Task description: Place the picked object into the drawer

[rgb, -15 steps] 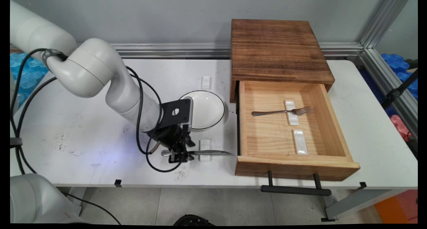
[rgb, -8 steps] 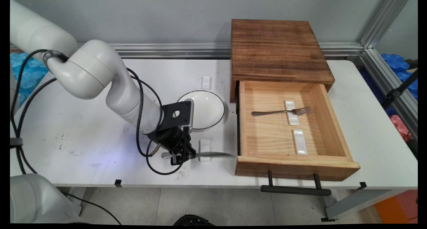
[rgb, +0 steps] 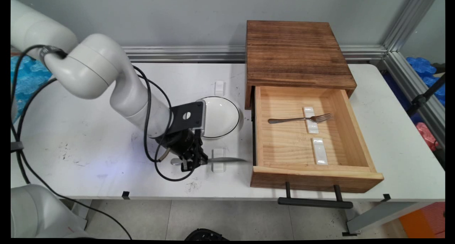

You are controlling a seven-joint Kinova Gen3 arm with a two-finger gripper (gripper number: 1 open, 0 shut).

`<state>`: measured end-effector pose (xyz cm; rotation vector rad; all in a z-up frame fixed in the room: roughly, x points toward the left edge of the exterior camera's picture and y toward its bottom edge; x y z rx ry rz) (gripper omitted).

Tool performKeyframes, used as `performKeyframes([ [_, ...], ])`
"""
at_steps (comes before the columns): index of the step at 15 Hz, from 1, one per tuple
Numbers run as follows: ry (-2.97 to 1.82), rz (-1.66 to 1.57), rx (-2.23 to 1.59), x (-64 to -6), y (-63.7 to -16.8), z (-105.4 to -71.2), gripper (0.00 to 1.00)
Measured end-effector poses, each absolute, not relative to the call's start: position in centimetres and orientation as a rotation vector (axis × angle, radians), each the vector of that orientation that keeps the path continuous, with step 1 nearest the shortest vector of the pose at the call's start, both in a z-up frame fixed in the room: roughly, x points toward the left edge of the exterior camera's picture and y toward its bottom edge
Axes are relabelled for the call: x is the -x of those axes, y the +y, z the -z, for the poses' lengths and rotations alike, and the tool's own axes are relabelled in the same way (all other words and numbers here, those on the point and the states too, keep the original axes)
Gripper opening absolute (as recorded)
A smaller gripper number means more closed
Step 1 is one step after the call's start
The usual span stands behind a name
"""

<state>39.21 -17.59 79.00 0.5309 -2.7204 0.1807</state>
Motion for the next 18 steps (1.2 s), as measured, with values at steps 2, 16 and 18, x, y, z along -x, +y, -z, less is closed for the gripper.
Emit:
performKeyframes([
  [2, -2.724, -0.177, -0.537, -39.5, -17.3, -79.8, 0.00],
  [16, -2.744, -0.163, -0.484, -38.4, -18.1, -89.2, 0.00],
  [18, -2.745, -0.168, -0.464, -37.7, -18.9, -90.8, 0.00],
])
